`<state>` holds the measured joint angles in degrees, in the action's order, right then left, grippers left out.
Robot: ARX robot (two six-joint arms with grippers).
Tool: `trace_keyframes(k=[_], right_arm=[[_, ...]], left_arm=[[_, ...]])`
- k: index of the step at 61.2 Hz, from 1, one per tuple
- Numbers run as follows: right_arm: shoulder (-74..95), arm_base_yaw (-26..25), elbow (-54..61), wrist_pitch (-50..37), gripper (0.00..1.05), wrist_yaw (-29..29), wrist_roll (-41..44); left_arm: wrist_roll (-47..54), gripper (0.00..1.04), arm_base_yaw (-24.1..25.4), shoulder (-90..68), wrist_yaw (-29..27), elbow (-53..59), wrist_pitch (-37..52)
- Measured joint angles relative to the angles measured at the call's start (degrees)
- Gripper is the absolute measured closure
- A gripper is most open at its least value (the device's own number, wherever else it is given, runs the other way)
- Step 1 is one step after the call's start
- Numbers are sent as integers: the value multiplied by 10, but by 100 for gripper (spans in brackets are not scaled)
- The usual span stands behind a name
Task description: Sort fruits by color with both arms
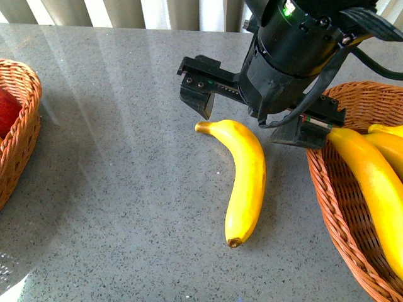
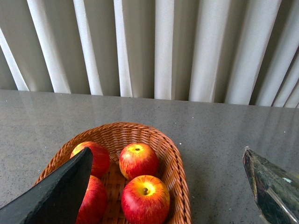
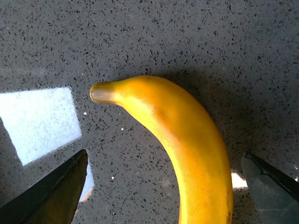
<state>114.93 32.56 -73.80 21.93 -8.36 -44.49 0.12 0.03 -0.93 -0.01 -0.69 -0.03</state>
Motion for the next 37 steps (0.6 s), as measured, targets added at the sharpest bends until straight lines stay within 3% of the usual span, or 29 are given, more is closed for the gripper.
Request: trace_keyframes(k=[37], right_arm=[[63, -3, -36, 23, 9, 5, 37]], left_arm=[[0, 9, 0, 0, 0, 0, 0]])
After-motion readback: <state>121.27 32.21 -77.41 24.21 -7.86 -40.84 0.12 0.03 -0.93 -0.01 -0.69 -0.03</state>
